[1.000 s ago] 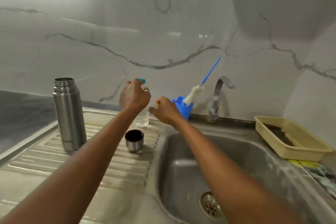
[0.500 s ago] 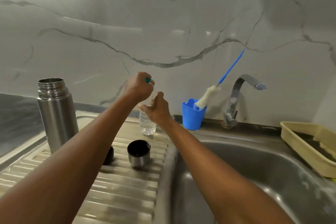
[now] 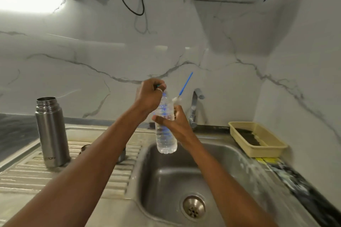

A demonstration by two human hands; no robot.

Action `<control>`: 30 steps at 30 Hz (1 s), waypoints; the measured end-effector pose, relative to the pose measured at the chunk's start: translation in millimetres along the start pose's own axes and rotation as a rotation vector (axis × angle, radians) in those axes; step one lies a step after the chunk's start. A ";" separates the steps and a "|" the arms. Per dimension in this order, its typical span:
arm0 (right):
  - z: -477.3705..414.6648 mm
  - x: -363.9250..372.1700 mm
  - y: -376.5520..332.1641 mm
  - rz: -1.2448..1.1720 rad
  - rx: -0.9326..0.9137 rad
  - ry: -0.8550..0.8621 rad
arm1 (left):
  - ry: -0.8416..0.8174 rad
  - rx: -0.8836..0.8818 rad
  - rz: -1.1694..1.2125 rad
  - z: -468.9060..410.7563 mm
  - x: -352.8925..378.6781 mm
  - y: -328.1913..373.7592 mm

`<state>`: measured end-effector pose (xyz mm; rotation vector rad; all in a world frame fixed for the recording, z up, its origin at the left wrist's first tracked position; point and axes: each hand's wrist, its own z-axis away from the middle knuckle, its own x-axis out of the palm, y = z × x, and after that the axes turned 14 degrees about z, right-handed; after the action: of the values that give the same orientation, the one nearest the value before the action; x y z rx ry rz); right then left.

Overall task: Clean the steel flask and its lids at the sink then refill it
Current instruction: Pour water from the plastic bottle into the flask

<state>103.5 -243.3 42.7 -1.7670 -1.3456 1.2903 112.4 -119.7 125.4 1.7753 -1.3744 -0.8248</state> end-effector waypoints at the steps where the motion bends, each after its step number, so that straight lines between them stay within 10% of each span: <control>1: 16.6 -11.3 -0.5 -0.062 0.016 -0.026 | -0.024 -0.010 0.036 11.3 8.8 6.0; 14: 100.1 -45.2 67.0 -0.148 0.245 -0.090 | -0.372 -0.330 0.207 84.8 51.6 -37.6; 30: 87.1 -30.1 87.7 0.176 0.336 0.160 | -0.109 -0.383 0.060 72.1 79.3 -55.1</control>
<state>56.7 -310.5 -54.6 -1.7351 -0.8444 1.3445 97.6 -199.8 36.6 1.4052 -1.2325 -1.0839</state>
